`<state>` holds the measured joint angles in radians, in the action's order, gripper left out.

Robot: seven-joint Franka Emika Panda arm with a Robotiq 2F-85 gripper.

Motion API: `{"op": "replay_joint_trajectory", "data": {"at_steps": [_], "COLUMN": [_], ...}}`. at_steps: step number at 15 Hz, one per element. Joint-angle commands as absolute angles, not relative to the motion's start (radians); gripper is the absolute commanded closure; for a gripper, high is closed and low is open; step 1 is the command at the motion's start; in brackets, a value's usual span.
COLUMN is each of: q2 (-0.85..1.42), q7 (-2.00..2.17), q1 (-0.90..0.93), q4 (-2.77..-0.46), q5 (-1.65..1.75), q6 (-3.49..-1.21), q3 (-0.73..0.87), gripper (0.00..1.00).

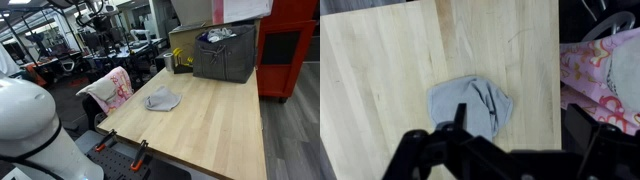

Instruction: Put the grey towel on the backrest of the chair.

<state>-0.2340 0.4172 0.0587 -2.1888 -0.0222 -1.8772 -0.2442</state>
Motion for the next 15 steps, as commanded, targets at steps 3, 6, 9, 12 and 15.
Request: {"op": "replay_joint_trajectory", "data": {"at_steps": [3,6,9,12,15], "q2": [-0.232,-0.232,-0.189,-0.128,-0.056], "q7": [0.421,0.421,0.403,0.402,0.393], "q1": [0.079,0.079,0.063,0.059,0.066], "q4": [-2.187,-2.187,-2.172,-2.163,-2.161], "q5": [-0.018,-0.018,0.043,0.075,0.075], "q6": [-1.875,-1.875,-1.915,-1.989,-2.052], "q3": [-0.226,-0.226,-0.21,-0.186,-0.163], "gripper": [0.0,0.0,0.0,0.0,0.0]}}
